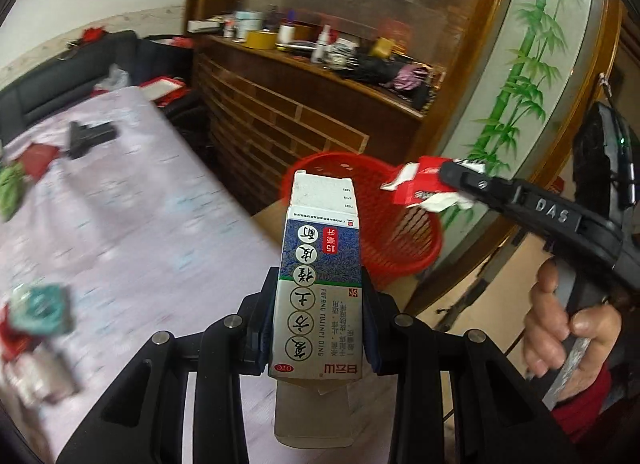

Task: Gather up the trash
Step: 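Drop the red packaging and medicine box into the red wastebasket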

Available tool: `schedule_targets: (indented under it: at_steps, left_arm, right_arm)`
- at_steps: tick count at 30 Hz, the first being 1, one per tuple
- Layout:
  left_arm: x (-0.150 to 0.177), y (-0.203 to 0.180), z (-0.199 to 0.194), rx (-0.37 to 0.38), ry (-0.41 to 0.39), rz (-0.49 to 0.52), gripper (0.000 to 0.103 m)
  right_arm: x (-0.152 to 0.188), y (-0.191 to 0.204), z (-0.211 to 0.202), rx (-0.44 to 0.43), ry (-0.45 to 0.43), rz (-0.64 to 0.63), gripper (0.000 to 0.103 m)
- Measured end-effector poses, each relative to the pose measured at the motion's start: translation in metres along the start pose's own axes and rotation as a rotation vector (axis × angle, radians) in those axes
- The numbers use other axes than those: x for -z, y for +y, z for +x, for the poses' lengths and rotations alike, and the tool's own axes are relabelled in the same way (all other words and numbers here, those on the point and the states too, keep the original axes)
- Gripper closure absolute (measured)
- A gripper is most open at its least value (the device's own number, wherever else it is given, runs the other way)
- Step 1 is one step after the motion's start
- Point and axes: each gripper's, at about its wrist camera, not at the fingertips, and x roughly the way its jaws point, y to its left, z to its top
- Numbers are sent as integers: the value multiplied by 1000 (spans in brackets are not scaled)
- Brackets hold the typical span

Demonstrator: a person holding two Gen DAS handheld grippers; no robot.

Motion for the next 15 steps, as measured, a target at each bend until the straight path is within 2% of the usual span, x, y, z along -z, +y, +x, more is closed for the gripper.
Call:
schedule_targets:
  at_steps: [7,8,9,10,11,15]
  left_arm:
    - [-40,-29,65,31,39,-10,68]
    - [-43,-29,73,34,46,-18,64]
    - [-46,-29,81,29,52,-35,51]
    - [-46,-27,83,25,49,-50,43]
    - [-47,-25,86,21,46,-66,43]
    - [-39,-19,77,31,47,-72,43]
  right_arm:
    - [-22,-41,28,6,50,81,92]
    - [-24,-45,34,7,59,92,86]
    - [-26,-50,39,7,69,106,67]
    - [-27,-53,41,9,75,118,57]
    - [-29,-59,44,8,81,143,46]
    - [-25,-64,32,-5,66,155,46]
